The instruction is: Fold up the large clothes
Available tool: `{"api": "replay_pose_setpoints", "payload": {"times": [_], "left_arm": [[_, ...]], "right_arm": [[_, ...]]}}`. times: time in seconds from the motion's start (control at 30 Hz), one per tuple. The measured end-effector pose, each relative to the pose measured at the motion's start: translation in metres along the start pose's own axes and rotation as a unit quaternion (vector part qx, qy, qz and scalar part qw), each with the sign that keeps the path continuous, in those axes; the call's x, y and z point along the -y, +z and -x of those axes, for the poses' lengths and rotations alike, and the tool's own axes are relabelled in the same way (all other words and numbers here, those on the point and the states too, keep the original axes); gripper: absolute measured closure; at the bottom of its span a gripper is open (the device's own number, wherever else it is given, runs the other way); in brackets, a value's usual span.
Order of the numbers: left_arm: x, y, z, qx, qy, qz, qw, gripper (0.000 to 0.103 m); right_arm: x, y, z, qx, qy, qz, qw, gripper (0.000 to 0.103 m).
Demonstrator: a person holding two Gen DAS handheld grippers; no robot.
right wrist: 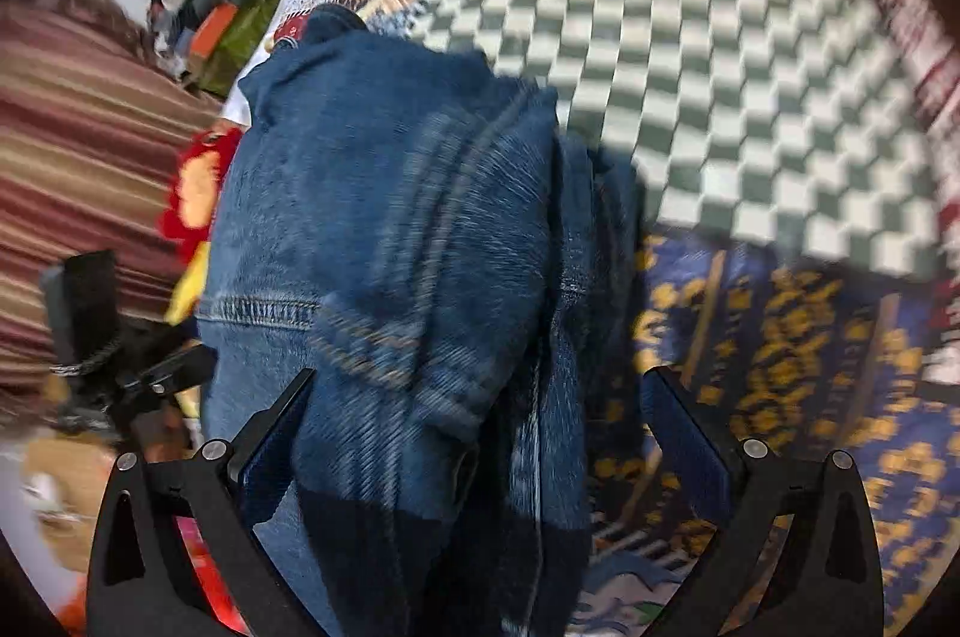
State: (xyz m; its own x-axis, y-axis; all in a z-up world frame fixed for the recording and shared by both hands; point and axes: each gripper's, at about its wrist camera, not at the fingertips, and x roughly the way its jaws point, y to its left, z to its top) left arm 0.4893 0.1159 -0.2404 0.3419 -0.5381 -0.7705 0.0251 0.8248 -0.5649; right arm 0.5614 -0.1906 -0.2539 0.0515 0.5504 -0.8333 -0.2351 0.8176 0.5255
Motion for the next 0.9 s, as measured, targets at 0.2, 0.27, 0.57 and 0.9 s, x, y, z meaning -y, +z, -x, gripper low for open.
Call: {"api": "replay_pose_setpoints", "payload": {"times": [0.2, 0.27, 0.57, 0.9], "left_arm": [[-0.019, 0.011, -0.033, -0.031, -0.06, 0.059, 0.996, 0.0], [-0.016, 0.013, -0.038, -0.029, -0.068, 0.055, 0.9958, 0.0], [0.011, 0.008, -0.032, 0.015, -0.048, 0.031, 0.9983, 0.031], [0.065, -0.006, 0.046, 0.067, -0.014, -0.059, 0.9959, 0.044]], "right_arm": [[-0.008, 0.007, -0.023, -0.009, 0.007, 0.032, 0.999, 0.0], [-0.012, 0.01, -0.025, -0.008, 0.006, 0.037, 0.999, 0.0], [-0.024, -0.006, -0.019, 0.032, 0.032, 0.005, 0.999, 0.037], [-0.099, -0.028, 0.024, 0.065, 0.002, 0.075, 0.995, 0.058]]}}
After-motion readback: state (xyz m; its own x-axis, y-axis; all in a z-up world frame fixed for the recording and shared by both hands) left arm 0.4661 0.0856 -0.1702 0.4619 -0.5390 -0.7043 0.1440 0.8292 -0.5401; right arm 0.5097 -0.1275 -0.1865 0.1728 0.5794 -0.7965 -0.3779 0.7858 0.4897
